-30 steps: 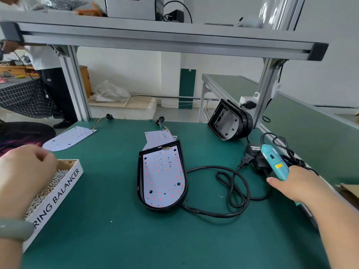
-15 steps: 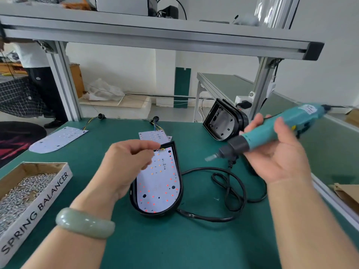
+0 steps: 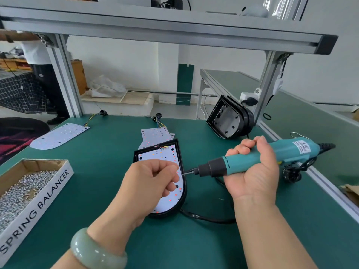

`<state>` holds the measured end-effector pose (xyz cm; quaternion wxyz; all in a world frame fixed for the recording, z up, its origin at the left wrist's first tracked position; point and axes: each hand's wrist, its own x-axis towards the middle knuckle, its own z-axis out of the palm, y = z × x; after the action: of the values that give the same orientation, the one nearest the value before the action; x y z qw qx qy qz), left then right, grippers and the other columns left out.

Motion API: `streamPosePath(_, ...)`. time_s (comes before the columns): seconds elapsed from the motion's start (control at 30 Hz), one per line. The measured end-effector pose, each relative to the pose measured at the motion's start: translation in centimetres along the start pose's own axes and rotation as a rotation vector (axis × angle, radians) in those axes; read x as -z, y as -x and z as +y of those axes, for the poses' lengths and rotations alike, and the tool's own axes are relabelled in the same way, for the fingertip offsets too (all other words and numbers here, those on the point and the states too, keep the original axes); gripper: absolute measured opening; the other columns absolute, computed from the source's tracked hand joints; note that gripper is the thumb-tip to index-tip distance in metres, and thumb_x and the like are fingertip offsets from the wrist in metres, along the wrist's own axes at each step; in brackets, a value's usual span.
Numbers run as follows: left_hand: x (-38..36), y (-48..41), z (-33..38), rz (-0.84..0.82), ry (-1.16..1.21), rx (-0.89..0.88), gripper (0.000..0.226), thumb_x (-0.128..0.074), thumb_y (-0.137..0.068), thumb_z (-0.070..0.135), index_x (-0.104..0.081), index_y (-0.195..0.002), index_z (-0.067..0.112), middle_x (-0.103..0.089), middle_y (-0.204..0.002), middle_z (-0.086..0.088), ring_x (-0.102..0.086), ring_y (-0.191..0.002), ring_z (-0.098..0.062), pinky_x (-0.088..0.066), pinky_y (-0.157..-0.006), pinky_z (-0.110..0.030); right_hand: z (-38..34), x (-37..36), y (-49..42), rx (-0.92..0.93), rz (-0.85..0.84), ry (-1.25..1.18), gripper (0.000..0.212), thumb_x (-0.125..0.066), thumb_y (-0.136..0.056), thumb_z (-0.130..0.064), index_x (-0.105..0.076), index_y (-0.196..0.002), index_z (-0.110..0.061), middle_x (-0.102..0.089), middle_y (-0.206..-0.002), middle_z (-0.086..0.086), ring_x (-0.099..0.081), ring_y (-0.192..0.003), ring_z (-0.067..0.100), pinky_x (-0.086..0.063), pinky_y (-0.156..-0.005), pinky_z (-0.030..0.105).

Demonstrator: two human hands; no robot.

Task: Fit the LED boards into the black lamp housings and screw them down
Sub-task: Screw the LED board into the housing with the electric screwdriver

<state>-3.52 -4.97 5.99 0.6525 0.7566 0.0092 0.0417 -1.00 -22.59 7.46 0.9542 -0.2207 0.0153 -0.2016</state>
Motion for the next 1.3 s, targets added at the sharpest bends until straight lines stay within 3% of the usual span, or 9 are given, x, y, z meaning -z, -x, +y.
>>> streamPosePath(0.53, -2.0, 0.6, 0.1, -0.041, 0.434, 0.203, 0.014, -0.061, -0.091, 0.011, -0.069, -0.080, 0.007, -0.068, -0.062, -0.002, -0.059, -0.050, -0.009, -0.048, -0.047, -0.016, -0.4, 0.0, 0.1, 0.068, 0.013, -0.068, 0.012, -0.050, -0.092, -0.017, -0.049, -0.080, -0.020, -0.051, -0.066, -0.008, -0.046, -0.051, 0.005, -0.040, -0.056, 0.018)
streamPosePath(0.7, -2.3, 0.7, 0.1, -0.077, 0.423, 0.178, 0.012, -0.060, -0.091, 0.011, -0.068, -0.083, 0.006, -0.068, -0.062, -0.002, -0.059, -0.050, -0.009, -0.049, -0.047, -0.016, -0.4, 0.0, 0.3, 0.067, 0.013, -0.060, 0.012, -0.050, -0.092, -0.017, -0.048, -0.080, -0.020, -0.051, -0.067, -0.008, -0.046, -0.052, 0.005, -0.039, -0.057, 0.018)
streamPosePath(0.97, -2.1, 0.4, -0.2, 0.005, 0.350, 0.092, 0.014, -0.064, -0.089, 0.011, -0.071, -0.076, 0.009, -0.070, -0.063, -0.004, -0.060, -0.051, -0.009, -0.048, -0.047, -0.016, 0.4, -0.2, 0.9, 0.038, -0.009, 0.023, 0.005, -0.053, -0.091, -0.021, -0.054, -0.086, -0.020, -0.054, -0.065, -0.007, -0.051, -0.056, 0.011, -0.045, -0.058, 0.022)
streamPosePath(1.2, -1.2, -0.3, -0.3, -0.126, 0.417, 0.146, 0.009, -0.067, -0.084, 0.017, -0.073, -0.083, 0.011, -0.074, -0.075, -0.007, -0.065, -0.059, -0.011, -0.052, -0.054, -0.017, 0.4, -0.2, 0.9, 0.046, 0.008, -0.002, 0.012, -0.052, -0.091, -0.020, -0.051, -0.079, -0.020, -0.048, -0.062, -0.009, -0.047, -0.052, 0.009, -0.043, -0.057, 0.021)
streamPosePath(1.3, 0.2, -1.2, -0.6, -0.014, 0.287, 0.087, 0.018, -0.066, -0.087, 0.023, -0.074, -0.074, 0.015, -0.075, -0.078, -0.004, -0.066, -0.063, -0.011, -0.052, -0.054, -0.017, 0.3, -0.1, 0.8, 0.051, 0.028, -0.010, 0.012, -0.052, -0.091, -0.020, -0.051, -0.079, -0.020, -0.049, -0.062, -0.009, -0.047, -0.052, 0.009, -0.043, -0.057, 0.021)
